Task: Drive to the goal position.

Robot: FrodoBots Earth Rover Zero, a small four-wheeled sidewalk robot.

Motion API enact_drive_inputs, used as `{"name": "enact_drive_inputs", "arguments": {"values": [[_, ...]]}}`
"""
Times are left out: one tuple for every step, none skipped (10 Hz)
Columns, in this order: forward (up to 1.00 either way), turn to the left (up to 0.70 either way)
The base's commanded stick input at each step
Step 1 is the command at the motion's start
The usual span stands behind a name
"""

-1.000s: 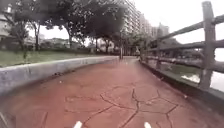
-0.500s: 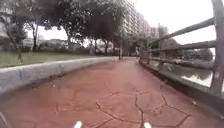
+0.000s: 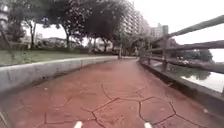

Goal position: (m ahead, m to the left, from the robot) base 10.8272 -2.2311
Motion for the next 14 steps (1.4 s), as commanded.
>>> {"name": "enact_drive_inputs", "arguments": {"values": [[0.50,0.00],[0.50,0.00],[0.50,0.00],[0.50,0.00],[0.50,0.00],[0.50,0.00],[0.50,0.00],[0.50,0.25],[0.50,0.50],[0.50,0.40],[0.50,0.00],[0.50,0.00],[0.50,0.00],[0.50,0.00]]}}
